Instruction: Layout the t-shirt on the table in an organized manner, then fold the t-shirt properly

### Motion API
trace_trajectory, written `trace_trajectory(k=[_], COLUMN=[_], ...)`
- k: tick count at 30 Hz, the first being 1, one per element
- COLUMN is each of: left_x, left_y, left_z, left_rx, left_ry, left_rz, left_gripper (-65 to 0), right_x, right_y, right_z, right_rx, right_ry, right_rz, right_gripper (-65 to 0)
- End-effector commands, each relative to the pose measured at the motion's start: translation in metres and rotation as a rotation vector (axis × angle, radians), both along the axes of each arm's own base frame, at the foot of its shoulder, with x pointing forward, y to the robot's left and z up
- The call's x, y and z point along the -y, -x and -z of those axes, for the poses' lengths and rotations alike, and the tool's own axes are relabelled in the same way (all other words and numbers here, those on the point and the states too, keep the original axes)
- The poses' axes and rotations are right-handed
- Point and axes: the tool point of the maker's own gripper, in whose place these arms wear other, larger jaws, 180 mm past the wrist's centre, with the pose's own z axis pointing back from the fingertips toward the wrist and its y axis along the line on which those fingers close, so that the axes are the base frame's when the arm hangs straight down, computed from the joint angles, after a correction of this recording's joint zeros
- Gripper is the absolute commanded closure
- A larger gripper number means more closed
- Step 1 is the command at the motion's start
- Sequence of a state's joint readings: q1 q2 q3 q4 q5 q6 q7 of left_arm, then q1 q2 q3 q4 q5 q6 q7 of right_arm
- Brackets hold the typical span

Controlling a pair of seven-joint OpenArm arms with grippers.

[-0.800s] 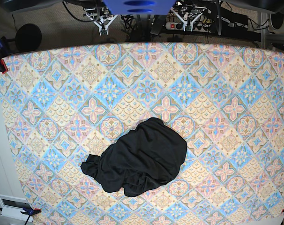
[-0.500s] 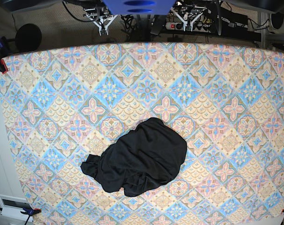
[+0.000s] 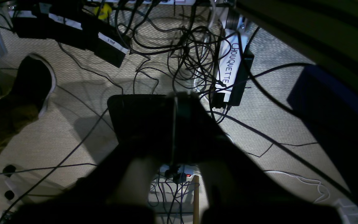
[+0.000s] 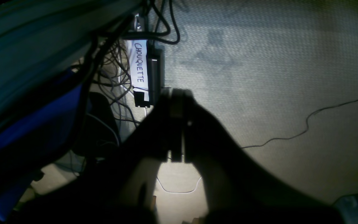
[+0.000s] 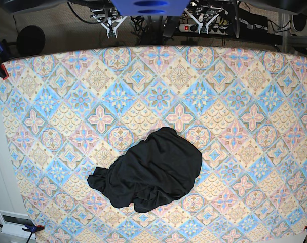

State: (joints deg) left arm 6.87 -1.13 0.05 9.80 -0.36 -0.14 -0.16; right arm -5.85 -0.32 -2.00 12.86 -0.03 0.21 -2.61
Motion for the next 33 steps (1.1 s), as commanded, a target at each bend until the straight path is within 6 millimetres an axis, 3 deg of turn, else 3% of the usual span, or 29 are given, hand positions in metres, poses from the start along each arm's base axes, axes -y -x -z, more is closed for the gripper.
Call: trace_trajectory(k=[1, 8, 16, 19, 22, 24, 28, 33], left_x=[-0.002, -0.002, -0.003, -0.004, -0.023, -0.026, -0.046, -0.072], left_y=[0.003, 0.004, 0.019, 0.025, 0.040, 0.048, 0.053, 0.058], left_z=[0.000, 0.000, -0.001, -0.001, -0.003, -0.004, -0.009, -0.025], left_rx=[-0.001, -0.003, -0.026, -0.033, -0.056, -0.067, -0.038, 0.030], left_ry=[-0.006, -0.006, -0.008, -0.009, -0.036, -0.041, -0.070, -0.106], left_rz=[0.003, 0.003, 0.003, 0.005, 0.009, 0.010, 0.023, 0.058], left_gripper=[-0.2, -0.2, -0.2, -0.2, -0.2, -0.2, -0.2, -0.2], right_x=[0.001, 0.001, 0.002, 0.002, 0.006, 0.025, 0.057, 0.061], right_y=[0.000, 0.000, 0.002, 0.025, 0.035, 0.049, 0.049, 0.077], right_z=[0.000, 0.000, 0.000, -0.001, -0.001, -0.003, -0.010, -0.022], right_rx=[0.004, 0.004, 0.001, -0.035, -0.050, -0.065, -0.016, -0.006], right_ry=[0.000, 0.000, 0.001, 0.001, 0.007, 0.036, 0.082, 0.085], right_rz=[0.003, 0.003, 0.003, 0.001, -0.001, -0.006, -0.025, -0.042], right_gripper=[0.0, 0.0, 0.0, 0.0, 0.0, 0.0, 0.0, 0.0])
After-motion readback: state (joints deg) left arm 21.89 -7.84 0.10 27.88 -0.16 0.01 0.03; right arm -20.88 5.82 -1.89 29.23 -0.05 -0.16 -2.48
